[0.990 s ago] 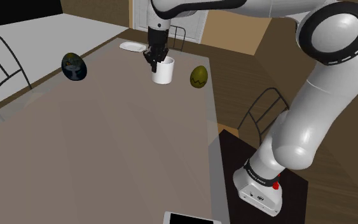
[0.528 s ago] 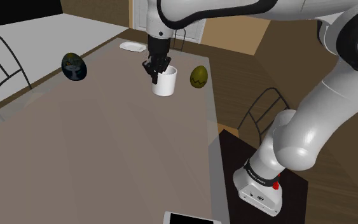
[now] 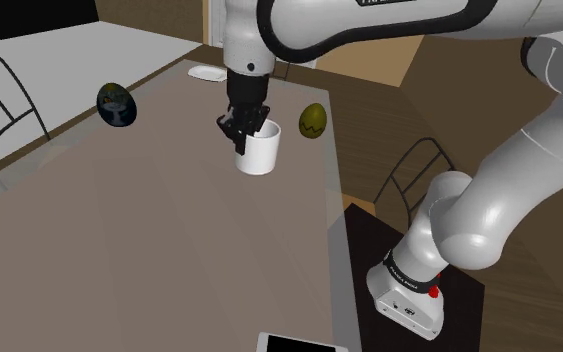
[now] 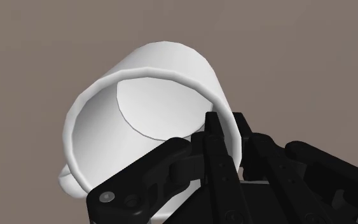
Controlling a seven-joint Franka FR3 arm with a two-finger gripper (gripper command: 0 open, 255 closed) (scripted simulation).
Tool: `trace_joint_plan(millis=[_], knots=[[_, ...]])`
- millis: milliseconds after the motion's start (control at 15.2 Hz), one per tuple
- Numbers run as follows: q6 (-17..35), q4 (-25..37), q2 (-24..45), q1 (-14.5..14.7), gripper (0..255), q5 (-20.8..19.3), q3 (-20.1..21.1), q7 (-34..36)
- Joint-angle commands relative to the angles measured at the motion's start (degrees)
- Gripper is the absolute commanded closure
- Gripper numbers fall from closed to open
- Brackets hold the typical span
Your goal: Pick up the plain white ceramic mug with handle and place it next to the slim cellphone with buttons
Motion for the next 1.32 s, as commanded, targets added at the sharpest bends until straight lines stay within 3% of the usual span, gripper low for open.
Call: trace_joint_plan(millis=[0,528,1056,1254], knots=[[0.08,-1.74,-1.77,1.11,255,0.68,1.39,2.29],[-0.12,-4.34,-5.06,5.83,255,3.48,8.07,12.51],[-0.27,-2.85,-4.49,10.17,255,5.53,15.60,23.67],[1.27,-4.08,-4.19,10.38,255,5.60,16.12,24.20]])
